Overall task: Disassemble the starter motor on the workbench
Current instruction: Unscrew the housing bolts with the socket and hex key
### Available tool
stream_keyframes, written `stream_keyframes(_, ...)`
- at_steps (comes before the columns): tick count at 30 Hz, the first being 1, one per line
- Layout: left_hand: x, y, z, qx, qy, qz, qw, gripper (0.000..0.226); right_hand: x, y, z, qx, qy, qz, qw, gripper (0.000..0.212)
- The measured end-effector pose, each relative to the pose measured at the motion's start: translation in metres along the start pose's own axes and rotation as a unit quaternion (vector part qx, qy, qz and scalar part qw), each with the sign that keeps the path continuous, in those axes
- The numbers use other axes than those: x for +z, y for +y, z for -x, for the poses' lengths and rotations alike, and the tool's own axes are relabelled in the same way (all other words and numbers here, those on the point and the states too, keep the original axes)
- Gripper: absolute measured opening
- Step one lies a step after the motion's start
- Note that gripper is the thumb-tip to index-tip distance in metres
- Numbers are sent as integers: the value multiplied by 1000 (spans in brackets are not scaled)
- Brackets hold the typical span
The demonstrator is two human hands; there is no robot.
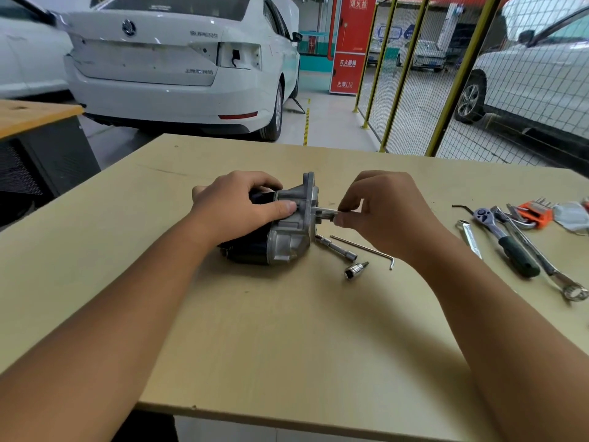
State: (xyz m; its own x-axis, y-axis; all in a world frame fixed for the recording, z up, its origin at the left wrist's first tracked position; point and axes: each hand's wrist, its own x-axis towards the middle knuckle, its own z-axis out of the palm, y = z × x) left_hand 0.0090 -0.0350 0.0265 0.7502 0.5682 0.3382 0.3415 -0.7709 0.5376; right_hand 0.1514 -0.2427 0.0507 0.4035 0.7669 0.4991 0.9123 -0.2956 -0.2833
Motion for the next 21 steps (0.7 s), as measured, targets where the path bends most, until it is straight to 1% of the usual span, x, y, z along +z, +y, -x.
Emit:
stream_keyframes(2, 0, 0, 1, 0, -1, -4, 1000, 63, 0, 1, 1, 2, -2, -19, 1000, 14)
stream_keyframes(4, 1, 0, 1, 2, 1, -9, 1000, 61, 0, 1, 1, -2, -14, -28, 1000, 11)
stream_keyframes(5, 1, 1, 1, 3, 3, -10, 1000, 58, 1, 2, 1, -7, -30, -26, 999, 9)
stream_keyframes(8, 1, 2, 1, 3, 6, -3, 1000, 52, 5, 4, -1, -13, -73, -11, 997, 17)
stream_keyframes(10, 1, 2, 1, 2, 3, 0, 1000, 53, 6, 4, -2, -12, -67, 3, 998, 17)
stream_keyframes(13, 1, 1, 0, 0, 4, 1, 1000, 58, 5, 1, -2, -13, -38, 19, 999, 11)
stream_keyframes(16, 0, 1, 1, -2, -2, -3, 1000, 63, 2, 0, -1, 3, -18, 34, 999, 6)
stream_keyframes(21, 1, 1, 2, 0, -5, -6, 1000, 64, 3, 1, 2, 8, -10, -29, 999, 9)
